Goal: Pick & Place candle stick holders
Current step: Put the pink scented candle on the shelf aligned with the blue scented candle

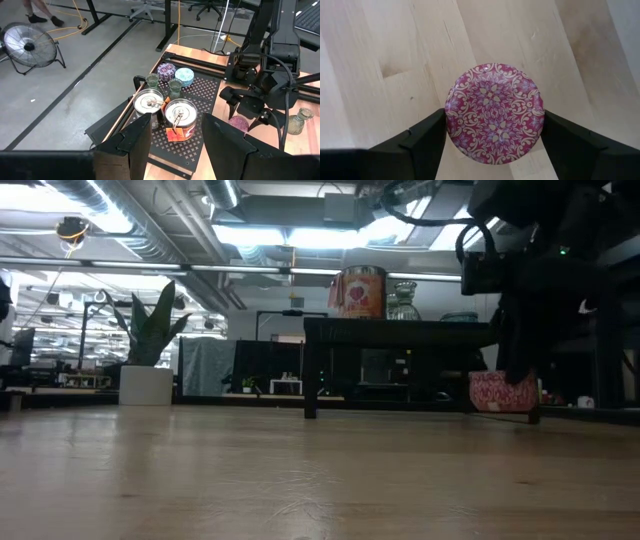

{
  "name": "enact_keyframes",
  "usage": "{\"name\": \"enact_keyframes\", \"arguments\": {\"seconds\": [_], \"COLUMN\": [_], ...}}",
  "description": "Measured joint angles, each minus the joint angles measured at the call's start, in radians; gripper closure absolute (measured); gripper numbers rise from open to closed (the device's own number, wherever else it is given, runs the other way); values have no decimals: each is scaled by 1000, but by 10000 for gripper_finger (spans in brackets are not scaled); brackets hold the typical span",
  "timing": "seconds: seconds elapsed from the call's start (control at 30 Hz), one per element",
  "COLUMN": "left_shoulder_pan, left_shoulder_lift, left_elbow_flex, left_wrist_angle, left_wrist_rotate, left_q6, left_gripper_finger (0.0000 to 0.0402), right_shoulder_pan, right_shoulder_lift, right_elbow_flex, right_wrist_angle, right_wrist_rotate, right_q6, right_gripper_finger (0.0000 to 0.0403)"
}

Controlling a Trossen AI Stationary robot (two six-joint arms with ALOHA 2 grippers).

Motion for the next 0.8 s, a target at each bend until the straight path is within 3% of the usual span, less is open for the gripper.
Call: {"name": "enact_keyframes", "arguments": {"seconds": [0.23, 0.8], "left_shoulder_pan": [0, 0], "left_shoulder_lift": [0, 0], "left_elbow_flex": [0, 0], "left_wrist_angle": [0, 0], "left_wrist_rotate": [0, 0], "left_q6": [0, 0], "left_gripper_finger": [233, 233], "right_shoulder_pan": [-1, -65], "right_shoulder_lift": [-65, -120], "right_elbow_flex": [31, 363], "right_wrist_angle": [-61, -457], "right_wrist_rotate": [-5, -19], "right_q6": [1, -22], "right_gripper_finger": [107, 107]}}
